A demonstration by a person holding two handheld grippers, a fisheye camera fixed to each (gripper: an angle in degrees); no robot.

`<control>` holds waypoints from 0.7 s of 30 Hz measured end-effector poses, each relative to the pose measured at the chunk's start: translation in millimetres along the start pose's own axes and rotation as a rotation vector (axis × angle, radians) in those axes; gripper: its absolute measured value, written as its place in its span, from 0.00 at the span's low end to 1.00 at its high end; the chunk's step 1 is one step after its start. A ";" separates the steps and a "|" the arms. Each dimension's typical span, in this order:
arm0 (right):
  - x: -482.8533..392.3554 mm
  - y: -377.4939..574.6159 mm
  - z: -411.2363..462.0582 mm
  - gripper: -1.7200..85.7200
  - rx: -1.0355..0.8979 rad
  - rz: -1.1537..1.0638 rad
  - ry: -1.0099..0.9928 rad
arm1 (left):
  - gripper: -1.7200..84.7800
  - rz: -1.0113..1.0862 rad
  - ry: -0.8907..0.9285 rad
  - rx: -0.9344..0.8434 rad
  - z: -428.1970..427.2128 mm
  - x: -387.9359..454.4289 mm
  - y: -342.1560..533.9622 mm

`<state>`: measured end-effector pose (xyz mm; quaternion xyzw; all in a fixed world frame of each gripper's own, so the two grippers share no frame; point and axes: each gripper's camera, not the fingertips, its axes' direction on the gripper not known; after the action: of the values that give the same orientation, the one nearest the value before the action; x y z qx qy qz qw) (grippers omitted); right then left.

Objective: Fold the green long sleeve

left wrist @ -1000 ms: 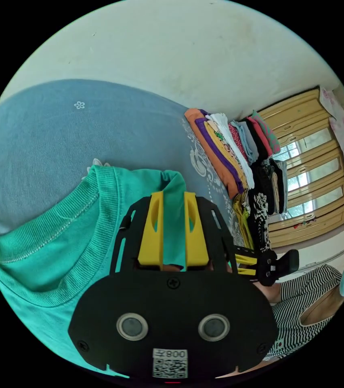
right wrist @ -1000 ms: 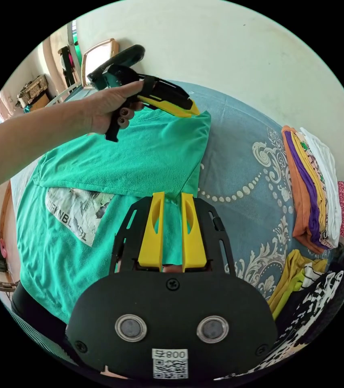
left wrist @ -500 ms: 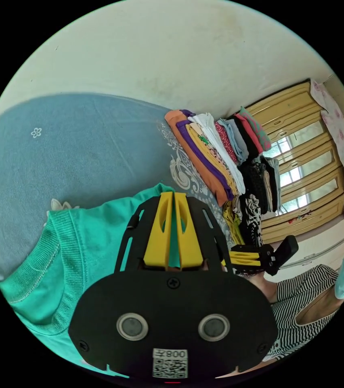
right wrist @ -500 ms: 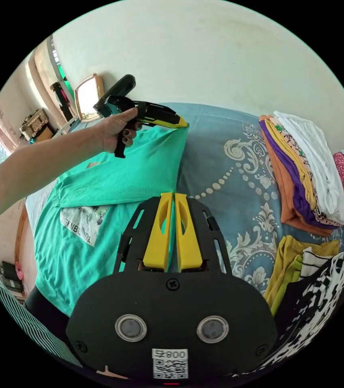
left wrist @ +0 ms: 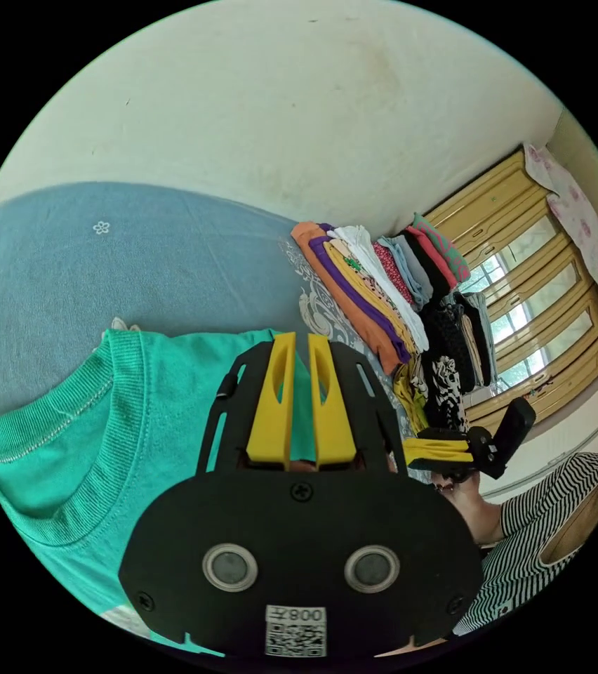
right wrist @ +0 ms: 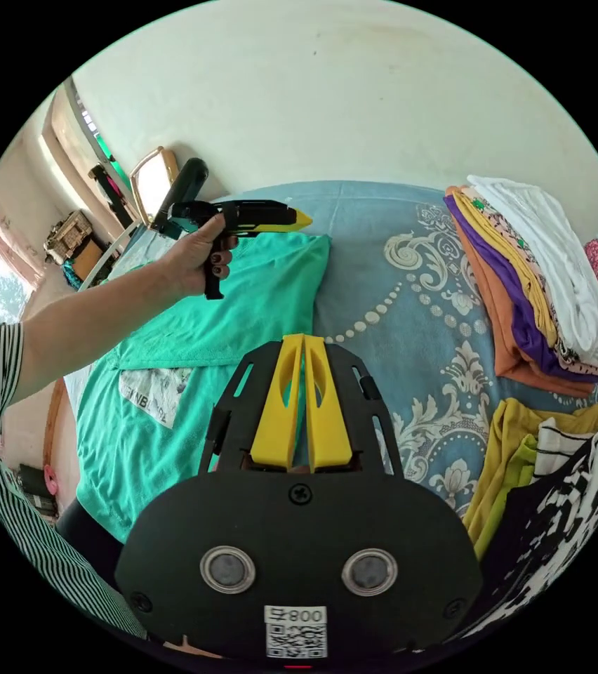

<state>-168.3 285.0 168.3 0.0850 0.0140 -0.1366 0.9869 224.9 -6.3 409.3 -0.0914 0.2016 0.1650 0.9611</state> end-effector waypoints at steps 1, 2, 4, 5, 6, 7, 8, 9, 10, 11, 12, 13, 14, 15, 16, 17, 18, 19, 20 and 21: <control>-7.8 -4.5 3.5 0.02 -0.007 -0.032 0.028 | 0.04 -0.005 0.007 -0.003 -3.8 1.4 3.8; -14.0 -8.8 10.8 0.02 -0.025 -0.058 0.061 | 0.04 -0.008 0.030 -0.017 -5.5 2.8 7.4; -20.1 -14.4 25.1 0.02 -0.071 -0.095 0.094 | 0.04 0.004 0.031 -0.077 -3.3 6.9 11.1; -22.4 -17.0 37.1 0.02 -0.114 -0.113 0.111 | 0.03 0.008 -0.020 -0.130 -0.8 10.0 12.8; -23.0 -18.0 43.1 0.02 -0.140 -0.118 0.118 | 0.03 0.010 -0.047 -0.158 0.6 11.2 13.6; -24.4 -18.8 51.8 0.02 -0.163 -0.131 0.126 | 0.03 0.013 -0.057 -0.194 -0.2 12.9 14.2; -26.6 -17.8 53.9 0.02 -0.140 -0.149 0.135 | 0.02 0.003 -0.056 -0.187 -8.6 14.4 13.9; -28.1 -17.2 54.8 0.02 -0.132 -0.165 0.143 | 0.02 0.002 -0.056 -0.193 -12.4 15.6 14.0; -30.6 -17.4 57.2 0.02 -0.130 -0.183 0.158 | 0.02 -0.007 -0.064 -0.198 -22.8 19.4 15.3; -32.2 -19.7 58.9 0.02 -0.139 -0.179 0.165 | 0.02 -0.004 -0.054 -0.172 -38.0 26.0 17.9; -32.9 -21.5 59.2 0.02 -0.150 -0.175 0.167 | 0.02 0.006 -0.040 -0.147 -46.9 29.9 19.8; -35.0 -25.0 58.9 0.02 -0.164 -0.174 0.172 | 0.02 0.017 -0.019 -0.107 -62.9 36.5 24.0; -37.0 -26.3 58.0 0.02 -0.148 -0.174 0.185 | 0.02 0.020 -0.031 -0.115 -72.7 40.5 27.3; -37.4 -26.5 58.3 0.02 -0.136 -0.169 0.191 | 0.02 0.017 -0.051 -0.140 -74.8 41.3 29.0; -36.6 -27.1 63.2 0.02 -0.134 -0.155 0.190 | 0.02 0.008 -0.095 -0.220 -74.2 40.6 33.9; -34.7 -28.6 72.6 0.02 -0.160 -0.139 0.177 | 0.02 0.013 -0.075 -0.220 -84.7 40.7 38.8; -34.6 -29.2 73.5 0.02 -0.145 -0.134 0.174 | 0.02 -0.014 -0.072 -0.206 -94.2 40.0 40.6; -35.2 -31.9 76.8 0.02 -0.156 -0.134 0.175 | 0.02 -0.059 -0.049 -0.176 -115.8 40.4 44.7; -35.7 -35.0 79.7 0.02 -0.169 -0.130 0.175 | 0.02 -0.060 -0.024 -0.120 -143.1 44.6 51.6; -35.3 -36.4 81.0 0.02 -0.173 -0.124 0.171 | 0.02 -0.058 -0.015 -0.088 -159.0 47.1 56.3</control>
<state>-211.9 246.0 243.9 0.0099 0.1148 -0.1878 0.9754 188.8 20.7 240.1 -0.1382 0.1842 0.1464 0.9620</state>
